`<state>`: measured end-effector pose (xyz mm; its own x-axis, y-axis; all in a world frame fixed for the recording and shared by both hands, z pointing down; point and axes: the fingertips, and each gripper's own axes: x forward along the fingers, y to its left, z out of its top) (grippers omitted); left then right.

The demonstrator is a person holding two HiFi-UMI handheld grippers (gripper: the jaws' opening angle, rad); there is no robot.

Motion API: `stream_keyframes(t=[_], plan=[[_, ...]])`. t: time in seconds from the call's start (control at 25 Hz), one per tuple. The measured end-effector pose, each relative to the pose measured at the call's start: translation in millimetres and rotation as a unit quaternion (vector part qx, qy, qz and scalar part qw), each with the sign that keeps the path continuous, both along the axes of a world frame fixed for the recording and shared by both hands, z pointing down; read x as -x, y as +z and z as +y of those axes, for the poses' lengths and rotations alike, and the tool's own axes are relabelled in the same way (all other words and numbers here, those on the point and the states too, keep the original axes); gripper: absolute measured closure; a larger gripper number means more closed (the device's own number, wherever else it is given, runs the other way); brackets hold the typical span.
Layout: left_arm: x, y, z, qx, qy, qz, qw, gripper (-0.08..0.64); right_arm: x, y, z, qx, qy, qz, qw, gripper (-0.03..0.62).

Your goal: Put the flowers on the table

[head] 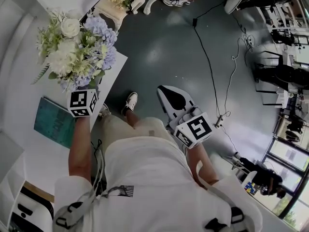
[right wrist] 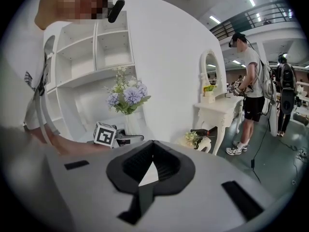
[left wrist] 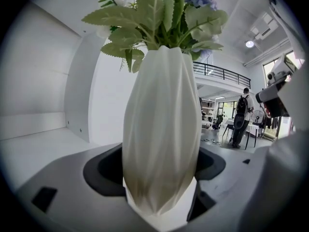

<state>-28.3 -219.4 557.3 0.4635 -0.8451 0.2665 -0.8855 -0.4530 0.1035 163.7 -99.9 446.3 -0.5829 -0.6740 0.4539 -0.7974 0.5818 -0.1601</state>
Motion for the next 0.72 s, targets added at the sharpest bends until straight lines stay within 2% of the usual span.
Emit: stream_keyframes(t=[0.2,0.36,0.72], plan=[[0.5,24.0,0.5,0.016,-0.006,0.009,0.9998,0.169,-4.1,3.7,7.3,0.006,0.005,0.008,1.0,0.581],[-1.2,1.2,-4.2,-0.011,0.003,0.0,0.9999,0.169,-3.0,4.2,15.6,0.008,0.01,0.011,1.0,0.581],[5.3,1.8,-7.1,-0.012,0.007,-0.015,0.9998,0.169,-6.5,1.2,26.5,0.011,0.029,0.009,0.999,0.581]])
